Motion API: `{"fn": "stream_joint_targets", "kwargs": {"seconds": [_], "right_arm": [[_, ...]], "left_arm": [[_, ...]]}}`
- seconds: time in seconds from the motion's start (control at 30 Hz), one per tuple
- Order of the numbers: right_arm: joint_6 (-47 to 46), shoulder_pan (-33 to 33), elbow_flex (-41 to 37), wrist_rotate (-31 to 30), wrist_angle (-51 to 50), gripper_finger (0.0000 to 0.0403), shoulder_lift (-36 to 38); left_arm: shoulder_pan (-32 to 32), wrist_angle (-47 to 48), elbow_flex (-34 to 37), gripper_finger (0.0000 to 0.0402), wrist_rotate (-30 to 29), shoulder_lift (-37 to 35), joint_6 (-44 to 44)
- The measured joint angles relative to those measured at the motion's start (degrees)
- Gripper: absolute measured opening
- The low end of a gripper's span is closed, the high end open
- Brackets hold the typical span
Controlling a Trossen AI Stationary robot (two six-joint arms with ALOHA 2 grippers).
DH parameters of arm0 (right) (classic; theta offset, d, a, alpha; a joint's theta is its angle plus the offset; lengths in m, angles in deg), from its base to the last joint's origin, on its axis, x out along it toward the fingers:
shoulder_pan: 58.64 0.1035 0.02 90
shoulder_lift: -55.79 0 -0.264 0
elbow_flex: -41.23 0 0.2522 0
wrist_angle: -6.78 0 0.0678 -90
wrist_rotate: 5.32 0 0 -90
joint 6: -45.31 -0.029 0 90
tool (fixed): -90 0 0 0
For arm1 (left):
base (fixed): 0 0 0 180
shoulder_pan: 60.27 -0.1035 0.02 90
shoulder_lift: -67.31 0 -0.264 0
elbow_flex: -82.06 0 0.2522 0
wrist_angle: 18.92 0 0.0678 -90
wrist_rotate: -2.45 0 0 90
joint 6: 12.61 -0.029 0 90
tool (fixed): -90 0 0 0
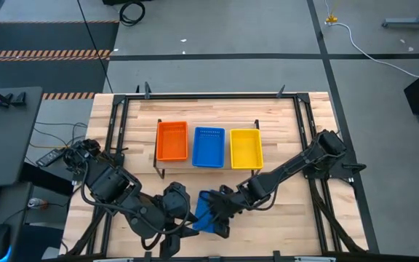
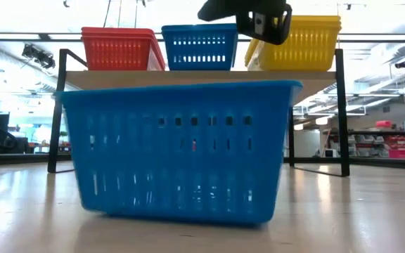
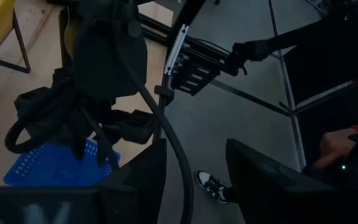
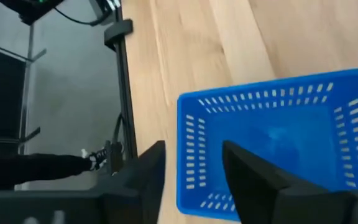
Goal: Stack baskets on shelf by color
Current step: Stack the blue bin on top of the blue bin on the shelf
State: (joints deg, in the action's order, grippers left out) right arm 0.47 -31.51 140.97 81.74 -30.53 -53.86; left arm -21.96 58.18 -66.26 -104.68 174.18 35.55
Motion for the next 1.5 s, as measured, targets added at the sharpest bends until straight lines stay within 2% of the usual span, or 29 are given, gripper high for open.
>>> {"fn": "stream_joint_targets", "kwargs": {"seconds": [0.1,0.33,0.43,0.63,0.97,1.07,1.23,1.5], "right_arm": [[-0.8,0.2,0.0,1.9,-0.4,0.0189,0.0],[-6.6,2.8,0.0,15.0,-5.1,0.0196,2.1],[-9.7,6.0,0.0,15.4,-11.1,0.0195,3.5],[-19.6,13.9,0.0,7.8,-12.5,0.0197,6.6],[-43.9,28.6,0.0,-18.6,-15.7,0.0197,14.3],[-49.9,31.9,0.0,-24.1,-19.7,0.0197,16.2],[-59.3,36.4,0.0,-28.2,-26.4,0.0197,17.8],[-70.0,43.2,0.0,-31.5,-31.1,0.0197,17.9]], "left_arm": [[0.0,0.4,0.0,0.0174,0.0,0.0,0.0],[0.2,10.0,0.0,0.0174,0.8,0.4,-2.5],[0.0,14.4,0.0,0.0174,2.5,1.3,-5.0],[-1.5,16.2,0.0,0.0174,8.5,6.4,-13.1],[-3.9,11.9,0.0,0.0174,10.4,14.1,-26.1],[-5.1,9.5,0.0,0.0174,14.1,16.5,-29.2],[-7.1,6.8,0.0,0.0174,19.7,20.4,-31.8],[-6.9,6.7,0.0,0.0174,21.0,26.5,-33.7]]}}
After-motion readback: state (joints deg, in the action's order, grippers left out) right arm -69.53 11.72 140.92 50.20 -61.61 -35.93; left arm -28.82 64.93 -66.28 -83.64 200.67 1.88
